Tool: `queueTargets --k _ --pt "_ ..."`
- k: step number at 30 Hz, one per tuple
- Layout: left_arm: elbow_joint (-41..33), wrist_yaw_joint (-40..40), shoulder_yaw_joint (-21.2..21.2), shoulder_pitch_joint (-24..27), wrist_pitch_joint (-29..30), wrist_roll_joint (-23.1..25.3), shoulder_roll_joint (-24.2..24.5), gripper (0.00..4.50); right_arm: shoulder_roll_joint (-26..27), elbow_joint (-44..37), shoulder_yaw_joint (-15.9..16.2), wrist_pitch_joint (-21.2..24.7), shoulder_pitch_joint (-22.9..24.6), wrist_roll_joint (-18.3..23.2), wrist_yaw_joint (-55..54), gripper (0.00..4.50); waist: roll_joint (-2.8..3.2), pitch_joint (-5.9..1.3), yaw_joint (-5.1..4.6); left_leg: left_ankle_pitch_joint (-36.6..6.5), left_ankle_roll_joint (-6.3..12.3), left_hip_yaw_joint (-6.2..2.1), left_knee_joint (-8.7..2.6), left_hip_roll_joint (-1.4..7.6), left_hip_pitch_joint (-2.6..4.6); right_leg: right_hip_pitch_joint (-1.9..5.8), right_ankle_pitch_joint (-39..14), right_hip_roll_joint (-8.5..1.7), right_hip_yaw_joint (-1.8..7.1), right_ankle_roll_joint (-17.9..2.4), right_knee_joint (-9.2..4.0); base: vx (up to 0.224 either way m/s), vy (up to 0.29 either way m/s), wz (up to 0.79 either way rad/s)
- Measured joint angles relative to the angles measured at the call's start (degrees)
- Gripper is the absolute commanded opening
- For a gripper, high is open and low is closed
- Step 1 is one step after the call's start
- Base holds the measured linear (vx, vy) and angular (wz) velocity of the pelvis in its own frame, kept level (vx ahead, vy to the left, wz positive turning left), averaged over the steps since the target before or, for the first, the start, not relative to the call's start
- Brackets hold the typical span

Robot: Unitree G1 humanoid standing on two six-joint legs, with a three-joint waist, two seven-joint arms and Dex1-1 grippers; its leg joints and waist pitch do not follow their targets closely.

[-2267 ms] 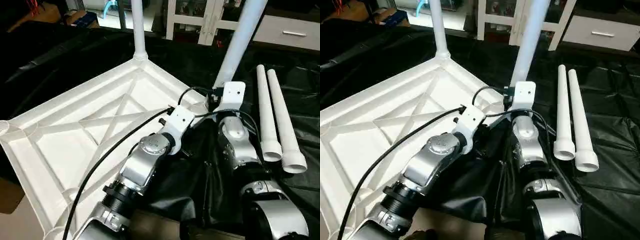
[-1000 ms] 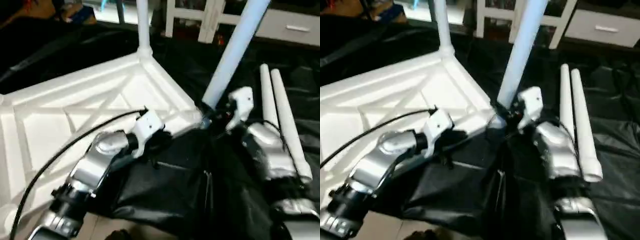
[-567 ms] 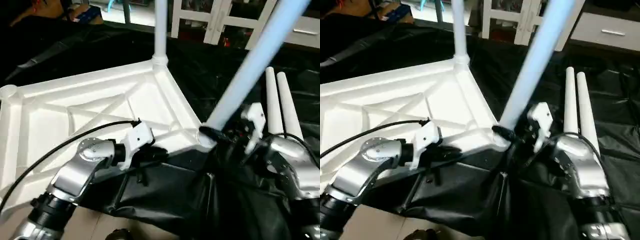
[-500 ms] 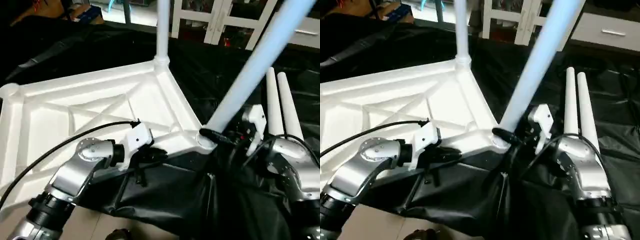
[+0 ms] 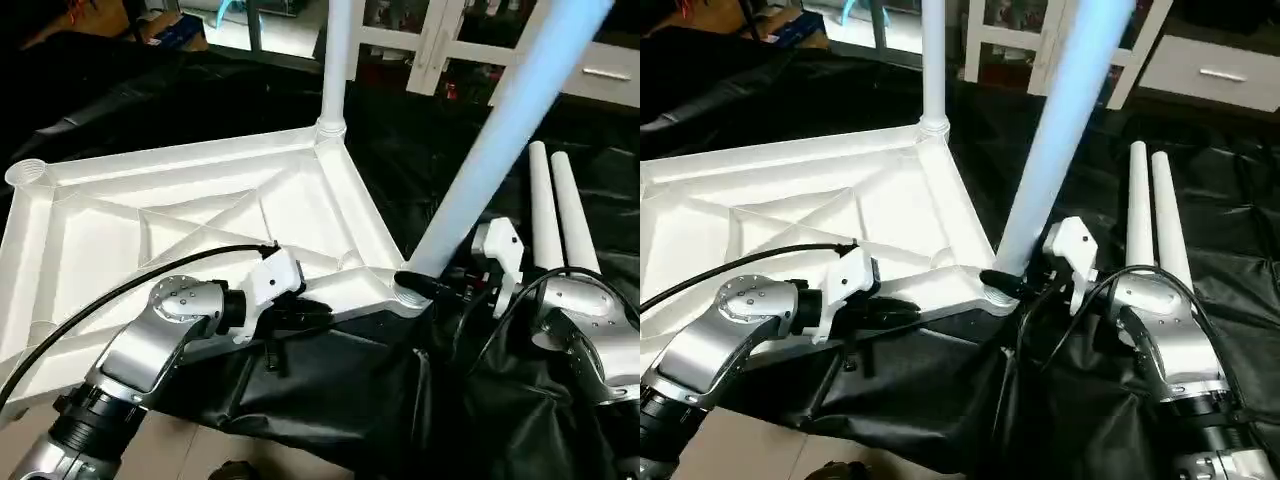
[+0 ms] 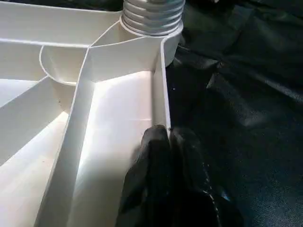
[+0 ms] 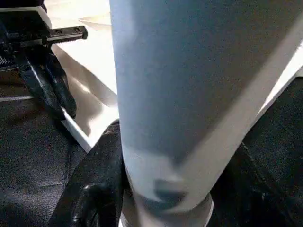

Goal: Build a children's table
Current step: Insert table leg to table base

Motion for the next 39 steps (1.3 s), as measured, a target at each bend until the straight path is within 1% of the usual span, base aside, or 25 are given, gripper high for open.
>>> queueTargets --k 11,14,15,17,18,20,24,27,31,34,36,39 --pt "0.0 0.2 0.0 0.0 0.0 0.2 0.0 0.00 1.7 0.2 -0.4 0.5 0.5 0.6 -1.7 1.93 -0.03 -0.03 0.02 -0.1 -0.29 -0.01 0.08 0.09 0.01 0.00 -0.1 0.12 0.10 0.0 0.37 0.000 0.000 0.00" --pt "0.2 0.2 0.0 0.0 0.0 0.2 0.0 0.00 2.8 1.4 -1.6 3.3 0.0 2.6 -1.7 1.93 -0.08 -0.12 -0.03 -0.1 -0.30 -0.02 0.09 0.10 0.03 0.02 -0.1 0.14 0.13 0.0 0.39 0.000 0.000 0.00" --pt "0.6 0.2 0.0 0.0 0.0 0.2 0.0 0.00 2.9 2.2 -1.7 4.5 -0.7 3.1 -1.7 1.93 -0.07 -0.21 -0.07 -0.1 -0.30 -0.02 0.10 0.09 0.07 0.08 -0.1 0.14 0.14 0.0 0.39 0.000 0.000 0.00" --pt "1.0 0.3 -0.1 0.0 0.0 0.3 -0.1 0.00 3.0 3.2 -1.4 5.4 -1.4 3.1 -1.7 1.93 -0.05 -0.32 -0.17 -0.1 -0.35 -0.04 0.10 0.09 0.15 0.17 -0.1 0.15 0.13 0.0 0.39 0.000 0.000 0.00" --pt "1.0 0.4 -0.2 0.0 0.0 0.5 -0.1 0.00 3.0 3.7 -1.1 5.5 -1.6 3.0 -1.7 1.93 -0.21 -0.41 -0.18 -0.2 -0.39 -0.11 0.11 0.09 0.15 0.21 -0.1 0.18 0.13 0.0 0.39 0.000 0.000 0.00" --pt "1.0 0.5 -0.3 0.0 0.1 0.7 -0.1 0.00 2.8 4.2 -0.7 5.5 -1.9 2.8 -1.7 1.93 -0.46 -0.57 -0.24 -0.2 -0.44 -0.14 0.14 0.09 0.16 0.25 -0.1 0.19 0.14 0.0 0.38 0.000 0.000 0.00" --pt "1.0 0.5 -0.5 0.0 0.1 0.7 0.0 0.00 2.8 4.2 -0.4 5.4 -1.9 2.3 -1.7 1.93 -0.69 -0.71 -0.44 -0.2 -0.51 -0.16 0.15 0.08 0.16 0.29 -0.1 0.19 0.16 0.1 0.35 0.000 0.000 0.00" --pt "1.0 0.5 -0.5 0.1 0.1 0.7 0.0 0.00 2.6 4.0 0.5 3.9 -1.8 1.2 -1.9 1.93 -0.80 -0.78 -0.48 -0.2 -0.51 -0.18 0.14 0.08 0.17 0.31 -0.1 0.20 0.15 0.1 0.35 0.000 0.000 0.00" --pt "1.0 0.5 -0.5 0.3 0.1 0.6 0.0 0.00 2.5 2.2 0.9 2.1 -0.2 0.2 -3.0 1.93 -0.82 -0.80 -0.45 -0.3 -0.65 -0.22 0.13 0.08 0.22 0.41 -0.3 0.20 0.17 0.3 0.34 0.000 0.000 0.00" --pt "1.0 0.5 -0.8 0.4 0.1 0.6 0.0 0.00 2.6 2.0 0.9 1.8 0.4 0.2 -3.2 1.93 -0.78 -0.77 -0.46 -0.4 -0.84 -0.28 0.05 0.08 0.66 0.84 -0.5 0.21 0.16 0.5 0.34 0.000 0.000 0.00" --pt "1.0 0.4 -0.9 0.4 0.1 0.6 0.0 0.00 2.8 1.9 0.9 1.1 0.9 0.2 -3.6 1.93 -0.78 -0.77 -0.44 -0.5 -0.91 -0.29 -0.06 0.08 0.91 0.99 -0.8 0.21 0.16 0.8 0.34 0.000 0.000 0.00" --pt "1.0 0.4 -0.9 0.4 0.1 0.6 0.1 0.00 3.0 1.4 0.7 0.6 1.6 0.2 -4.3 1.93 -0.69 -0.73 -0.48 -0.5 -0.94 -0.31 -0.10 0.08 0.96 1.04 -0.9 0.23 0.16 0.9 0.35 0.000 0.000 0.00"
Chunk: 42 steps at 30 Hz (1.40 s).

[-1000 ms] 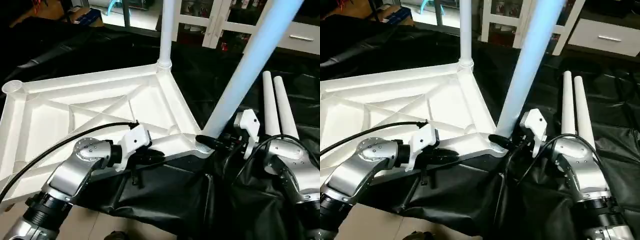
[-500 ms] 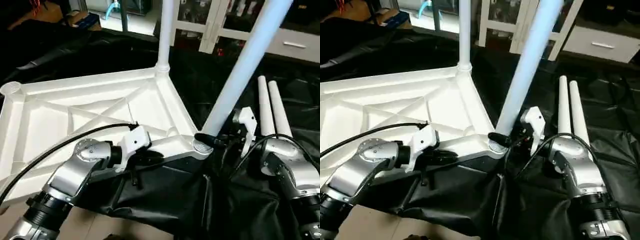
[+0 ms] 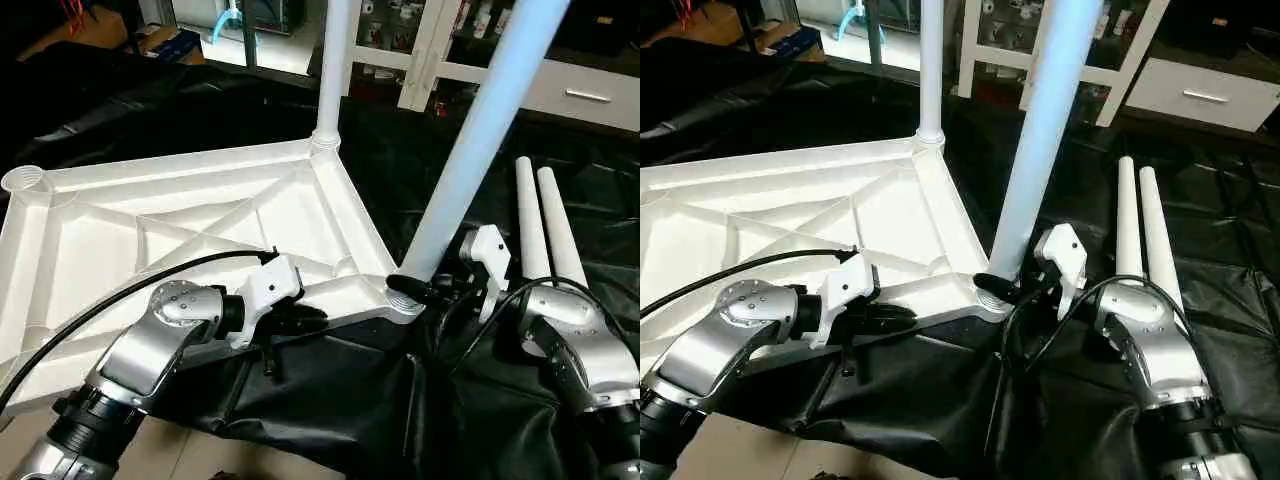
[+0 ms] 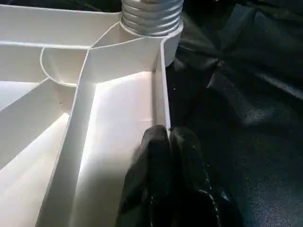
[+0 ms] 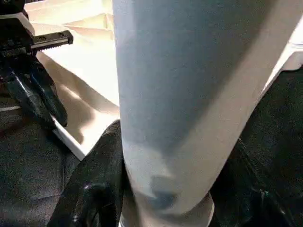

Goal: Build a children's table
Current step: Insert table leg to table base

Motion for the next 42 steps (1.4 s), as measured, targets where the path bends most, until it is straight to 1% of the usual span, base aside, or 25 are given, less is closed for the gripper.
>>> queueTargets --k 4,7,8,9,10,13,17,19,22,25,27,32,35,39,42 --pt "0.0 0.0 0.1 0.0 0.0 0.0 0.1 0.00 0.2 -0.1 -0.1 -0.1 0.1 0.0 -0.4 1.93 0.11 0.06 -0.17 0.0 -0.01 -0.03 0.00 -0.01 0.00 -0.02 0.0 0.00 0.01 0.0 0.00 0.000 0.000 0.00" --pt "0.0 0.1 0.2 -0.2 0.0 0.0 0.0 0.00 1.2 -0.1 -1.1 0.8 0.0 0.5 -1.0 1.93 0.21 0.14 -0.22 0.0 -0.01 -0.07 0.00 -0.02 -0.02 -0.08 0.0 0.01 0.02 0.0 0.00 0.000 0.000 0.00" --pt "0.0 0.1 0.2 -0.2 0.0 0.0 0.1 0.00 1.5 0.0 -1.5 1.5 -0.1 0.9 -1.2 1.93 0.22 0.16 -0.28 0.0 -0.01 -0.06 0.00 -0.03 -0.02 -0.08 0.0 0.01 0.03 0.0 0.00 0.000 0.000 0.00" --pt "0.0 0.3 0.4 -0.2 0.0 0.1 0.1 0.00 2.4 0.7 -2.9 3.5 -0.7 2.7 -2.0 1.93 0.22 0.22 -0.34 0.0 -0.01 -0.06 0.01 -0.03 -0.02 -0.10 0.0 0.01 0.04 0.0 -0.01 0.000 0.000 0.00" --pt "0.0 0.4 0.5 -0.2 0.0 0.2 0.0 0.00 3.1 1.3 -3.6 5.2 -1.4 3.9 -2.4 1.93 0.28 0.27 -0.45 0.0 -0.01 -0.06 0.01 -0.04 -0.01 -0.15 0.0 0.01 0.04 0.0 -0.04 0.000 0.000 0.00" --pt "0.0 0.7 0.7 -0.3 0.0 0.2 -0.1 0.00 3.5 2.2 -5.6 8.8 -2.2 6.8 -2.6 1.93 0.58 0.52 -0.42 0.0 -0.01 -0.06 0.01 -0.04 -0.02 -0.17 0.0 0.01 0.04 0.0 -0.11 0.000 0.000 0.00" --pt "0.0 0.7 0.7 -0.3 0.0 0.2 -0.3 0.00 3.5 2.5 -6.5 10.5 -2.5 8.2 -2.6 1.93 0.72 0.61 -0.37 0.0 -0.01 -0.05 -0.05 -0.03 -0.08 -0.16 0.0 0.01 0.03 0.0 -0.10 0.000 0.000 0.00" --pt "0.0 0.7 0.7 -0.3 0.0 0.2 -0.4 0.00 3.3 2.4 -6.3 10.6 -2.5 8.2 -2.6 1.93 0.73 0.62 -0.35 0.0 -0.01 -0.04 -0.07 -0.03 -0.09 -0.14 0.0 0.01 0.03 0.0 -0.11 0.000 0.000 0.00" --pt "0.0 0.7 0.6 -0.4 0.0 0.2 -0.6 0.00 2.3 2.3 -4.7 9.7 -2.1 7.1 -2.5 1.93 0.73 0.65 -0.35 0.0 -0.01 -0.04 -0.07 -0.04 -0.07 -0.17 0.0 0.01 0.03 0.0 -0.17 0.000 0.000 0.00" --pt "0.0 0.7 0.6 -0.4 0.0 0.2 -0.6 0.00 1.8 1.9 -4.0 7.8 -1.6 6.7 -2.4 1.93 0.82 0.70 -0.35 0.0 0.00 -0.02 -0.12 -0.04 -0.08 -0.15 0.0 0.01 0.04 0.0 -0.23 0.000 0.000 0.00" --pt "0.0 0.7 0.6 -0.4 0.0 0.1 -0.4 0.00 1.3 1.0 -3.1 6.1 -1.2 5.3 -2.4 1.93 0.83 0.71 -0.35 0.0 -0.01 -0.02 -0.17 -0.04 -0.08 -0.14 -0.1 0.01 0.04 0.1 -0.23 0.000 0.000 0.00" --pt "0.0 0.7 0.6 -0.4 0.0 0.1 -0.3 0.00 1.2 0.5 -2.6 3.7 -0.7 4.3 -2.5 1.93 0.94 0.77 -0.36 0.0 -0.01 -0.02 -0.29 -0.05 -0.05 -0.16 -0.1 0.01 0.04 0.1 -0.25 0.000 0.000 0.00" --pt "0.0 0.6 0.6 -0.4 0.0 0.1 -0.3 0.00 0.6 -1.0 -1.8 2.1 0.3 3.2 -3.1 1.93 0.91 0.76 -0.34 0.0 -0.01 -0.02 -0.45 -0.07 -0.04 -0.15 -0.1 0.01 0.02 0.2 -0.25 0.000 0.000 0.00" --pt "0.0 0.5 0.4 -0.4 0.0 0.0 -0.3 0.00 0.0 -2.4 -0.1 0.1 0.8 0.2 -4.0 1.93 0.75 0.66 -0.30 0.0 -0.01 -0.03 -0.61 -0.07 -0.01 -0.12 -0.1 0.02 0.00 0.2 -0.30 0.000 0.000 0.00" --pt "0.0 0.4 0.3 -0.4 0.0 0.0 -0.1 0.00 -0.2 -2.4 0.6 -2.0 1.1 -0.6 -4.3 1.93 0.75 0.63 -0.36 0.0 -0.01 -0.03 -0.76 -0.07 0.01 -0.04 -0.1 0.07 0.00 0.2 -0.60 0.000 0.000 0.00"
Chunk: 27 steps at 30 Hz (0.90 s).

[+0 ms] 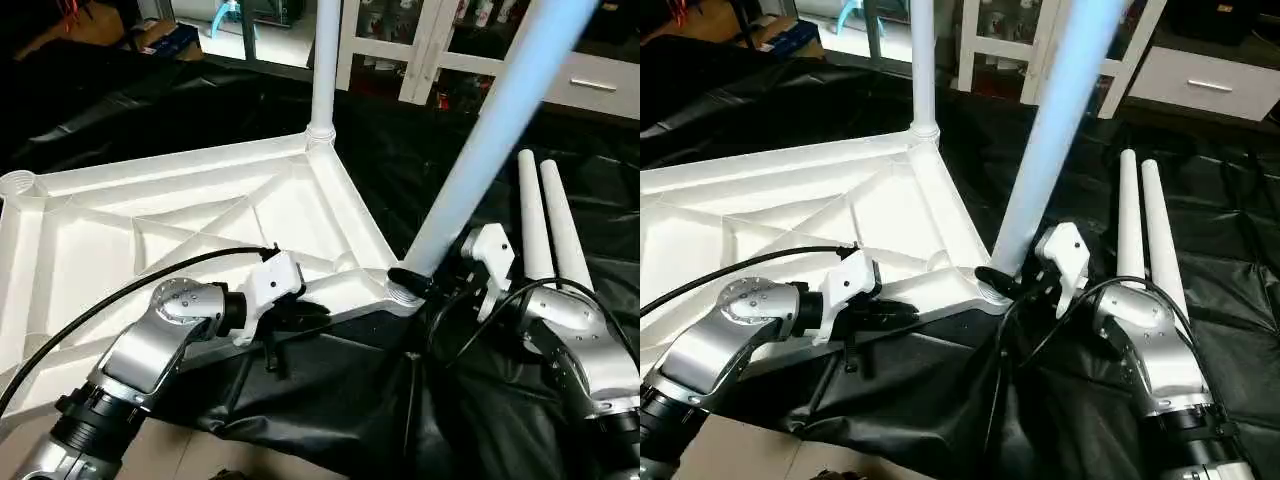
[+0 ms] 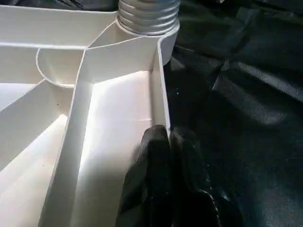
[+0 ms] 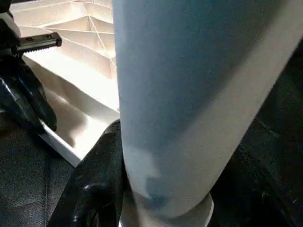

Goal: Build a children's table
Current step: Insert table leg to table base

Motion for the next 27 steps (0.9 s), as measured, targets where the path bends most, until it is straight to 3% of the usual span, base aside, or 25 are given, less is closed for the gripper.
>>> queueTargets --k 9,17,21,27 --pt "0.0 -0.1 -0.2 0.0 0.0 0.0 0.0 0.00 -0.7 -0.9 0.6 -3.0 1.5 -1.3 -0.6 1.93 -0.21 -0.15 0.02 0.0 0.00 0.01 -0.21 -0.01 0.04 0.07 0.0 0.03 -0.01 0.0 -0.15 0.000 0.000 0.00" --pt "-0.1 -0.3 -0.2 0.0 -0.1 -0.1 0.0 0.00 0.2 -0.9 0.6 -10.0 4.7 -2.0 -2.5 1.93 -0.18 -0.17 0.05 0.0 0.00 0.02 -0.29 0.00 0.02 0.07 0.0 0.04 0.00 0.0 -0.15 0.000 0.000 0.00" --pt "-0.2 -0.3 -0.2 0.0 -0.1 -0.1 0.0 0.00 0.5 -0.9 0.2 -9.5 5.0 -1.5 -2.3 1.93 -0.17 -0.22 0.00 0.0 0.00 0.02 -0.29 0.01 0.04 0.14 0.0 0.05 0.00 0.0 -0.20 0.000 0.000 0.00" --pt "-0.2 -0.4 -0.7 0.0 -0.1 -0.1 -0.3 0.00 0.0 -0.9 -2.1 -2.3 4.5 3.5 0.4 1.93 -0.15 -0.29 0.23 0.0 0.00 0.04 -0.28 0.04 0.09 0.41 -0.1 0.05 0.01 -0.3 -0.21 0.000 0.000 0.00"
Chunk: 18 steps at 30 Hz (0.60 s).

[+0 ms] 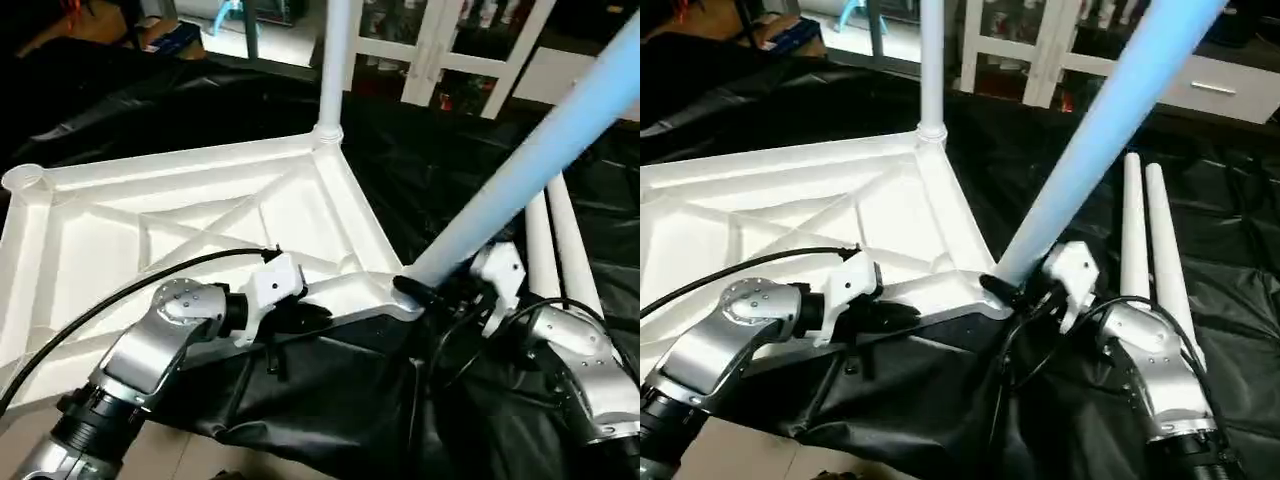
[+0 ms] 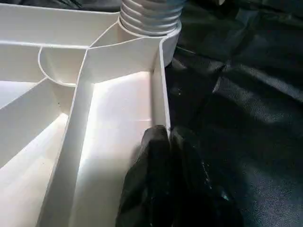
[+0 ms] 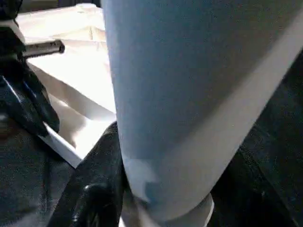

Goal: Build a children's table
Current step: Insert table leg to table base

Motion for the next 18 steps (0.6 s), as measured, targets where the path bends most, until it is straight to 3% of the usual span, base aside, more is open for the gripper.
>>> queueTargets --k 10,18 --pt "0.0 -0.2 -0.7 0.0 0.0 -0.1 -0.3 0.00 -2.7 3.6 -1.6 9.9 -3.4 5.4 5.7 1.93 -0.21 -0.22 0.39 -0.1 -0.08 0.01 0.00 0.03 0.02 0.20 -0.3 -0.01 -0.04 -0.3 0.00 0.000 0.000 0.00" --pt "-0.9 -0.4 -0.7 0.0 0.0 -0.6 -0.2 0.00 -5.3 3.7 -1.0 11.8 -5.8 5.7 9.2 1.93 0.30 0.02 0.89 -0.1 -0.07 0.10 0.01 0.04 -0.01 0.15 -0.3 -0.02 -0.02 -0.4 0.03 0.000 0.000 0.00"
